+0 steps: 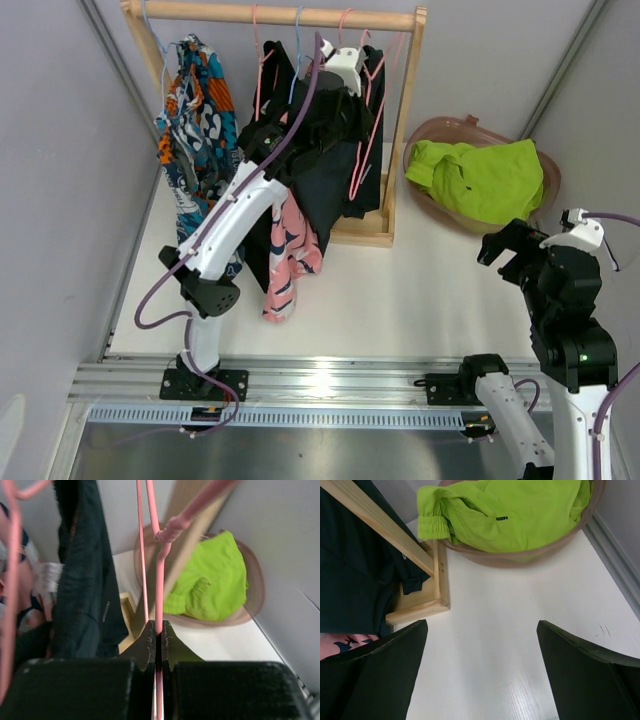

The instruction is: Remove the shorts from the hanger

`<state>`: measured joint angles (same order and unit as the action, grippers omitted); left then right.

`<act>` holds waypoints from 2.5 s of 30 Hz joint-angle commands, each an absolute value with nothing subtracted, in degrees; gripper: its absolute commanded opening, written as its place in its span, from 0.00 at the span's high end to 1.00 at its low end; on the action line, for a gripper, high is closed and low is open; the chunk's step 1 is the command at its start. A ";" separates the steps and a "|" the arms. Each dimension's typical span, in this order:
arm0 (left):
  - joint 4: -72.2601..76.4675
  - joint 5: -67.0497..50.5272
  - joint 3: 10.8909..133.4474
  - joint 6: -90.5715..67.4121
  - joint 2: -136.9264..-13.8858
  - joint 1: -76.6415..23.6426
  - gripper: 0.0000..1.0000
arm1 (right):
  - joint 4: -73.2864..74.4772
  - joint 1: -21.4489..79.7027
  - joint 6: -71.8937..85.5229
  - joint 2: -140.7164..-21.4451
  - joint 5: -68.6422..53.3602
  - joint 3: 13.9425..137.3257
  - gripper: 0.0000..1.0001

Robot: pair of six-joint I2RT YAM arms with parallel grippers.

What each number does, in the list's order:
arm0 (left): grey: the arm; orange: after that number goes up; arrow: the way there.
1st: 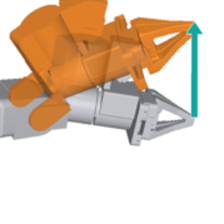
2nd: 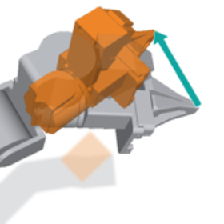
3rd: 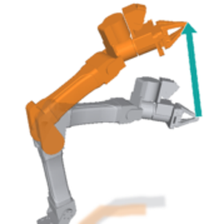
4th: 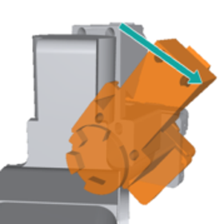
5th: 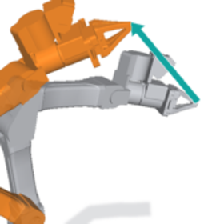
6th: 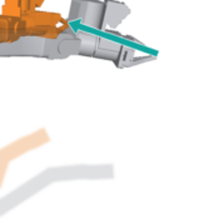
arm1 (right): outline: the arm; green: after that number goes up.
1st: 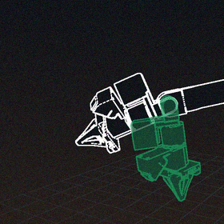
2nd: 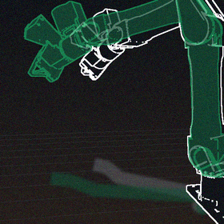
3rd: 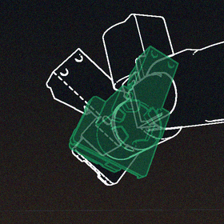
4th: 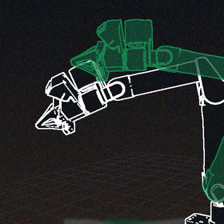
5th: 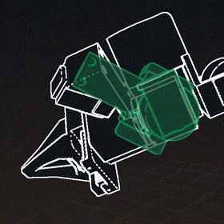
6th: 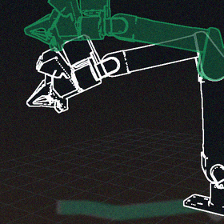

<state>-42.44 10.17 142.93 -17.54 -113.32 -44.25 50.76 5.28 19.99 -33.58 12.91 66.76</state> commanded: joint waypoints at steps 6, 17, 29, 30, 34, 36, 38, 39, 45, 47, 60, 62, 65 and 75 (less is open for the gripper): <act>-26.30 9.93 148.36 -18.54 -115.93 -41.48 1.00 | 52.03 5.54 20.92 -28.84 8.44 61.97 0.00; -17.15 7.74 148.45 -20.39 -119.53 -41.31 1.00 | 51.77 5.45 20.48 -28.65 7.73 60.73 0.01; -10.64 2.29 150.21 -27.69 -128.14 -38.50 1.00 | 52.65 5.54 20.57 -27.25 6.33 59.59 0.01; -10.81 2.02 149.86 -27.42 -128.23 -38.50 1.00 | 52.65 5.54 20.57 -27.33 6.24 59.50 0.01; -12.74 1.23 148.89 -25.58 -126.92 -38.67 0.97 | 52.21 5.54 20.65 -27.77 6.15 59.06 0.01; -14.05 0.53 146.45 -23.92 -123.94 -39.20 0.83 | 52.03 5.45 20.74 -27.77 6.15 58.89 0.00; -15.46 0.61 144.50 -21.81 -119.39 -39.81 0.58 | 51.77 5.45 20.83 -27.69 6.33 58.54 0.01; -16.60 1.05 141.88 -21.27 -117.70 -40.51 0.49 | 51.59 5.45 20.83 -27.51 6.42 58.45 0.01; -26.00 0.79 133.42 -18.20 -103.21 -43.85 0.12 | 50.98 5.01 20.92 -26.90 6.24 57.83 0.01; -30.38 1.58 134.12 -15.31 -100.56 -44.91 0.09 | 50.89 4.92 20.92 -26.63 6.24 57.75 0.01; -35.52 11.25 133.08 -6.86 -92.72 -41.05 0.04 | 51.24 4.92 21.18 -25.23 6.77 57.66 0.01; -34.20 10.73 132.37 -6.42 -93.77 -40.43 0.06 | 51.33 4.92 21.27 -25.14 6.77 57.66 0.00; -32.17 9.15 132.63 -6.15 -95.53 -39.90 0.10 | 51.33 5.01 21.27 -24.87 6.77 57.57 0.01; -30.06 8.08 137.02 -5.19 -103.44 -38.67 0.18 | 51.06 5.19 21.09 -24.26 6.42 57.39 0.01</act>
